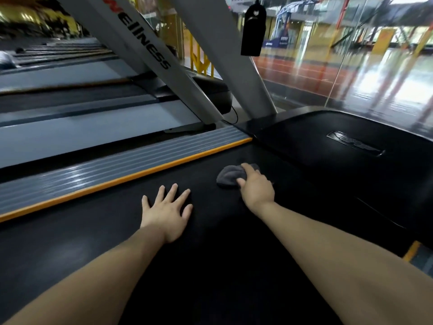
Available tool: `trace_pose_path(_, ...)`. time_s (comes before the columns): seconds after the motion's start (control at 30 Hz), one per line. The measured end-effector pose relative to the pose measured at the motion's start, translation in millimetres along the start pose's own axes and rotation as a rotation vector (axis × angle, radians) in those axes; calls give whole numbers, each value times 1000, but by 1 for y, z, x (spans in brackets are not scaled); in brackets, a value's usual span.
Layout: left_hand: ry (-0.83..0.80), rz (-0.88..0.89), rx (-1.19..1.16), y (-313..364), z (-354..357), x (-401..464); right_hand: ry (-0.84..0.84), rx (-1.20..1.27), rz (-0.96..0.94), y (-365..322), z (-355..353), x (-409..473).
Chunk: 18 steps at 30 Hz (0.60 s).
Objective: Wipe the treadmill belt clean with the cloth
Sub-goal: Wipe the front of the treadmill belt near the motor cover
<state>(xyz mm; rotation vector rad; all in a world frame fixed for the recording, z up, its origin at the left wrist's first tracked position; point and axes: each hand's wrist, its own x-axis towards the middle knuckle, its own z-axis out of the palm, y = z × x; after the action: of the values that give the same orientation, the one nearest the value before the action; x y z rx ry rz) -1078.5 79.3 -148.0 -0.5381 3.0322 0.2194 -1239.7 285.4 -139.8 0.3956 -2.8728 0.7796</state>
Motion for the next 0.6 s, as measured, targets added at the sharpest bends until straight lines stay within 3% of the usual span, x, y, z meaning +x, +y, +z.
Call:
trace_pose_path(0.17,73,21,-59,-7,13,5,83,32,64,8,14,53)
trace_pose_path(0.3,67,25,-69,-7,13,11,50,-26,90,2,19,63)
trace_pose_path(0.6,132,5,-91,-5,5,19,-99,4,-411,-26,55,53)
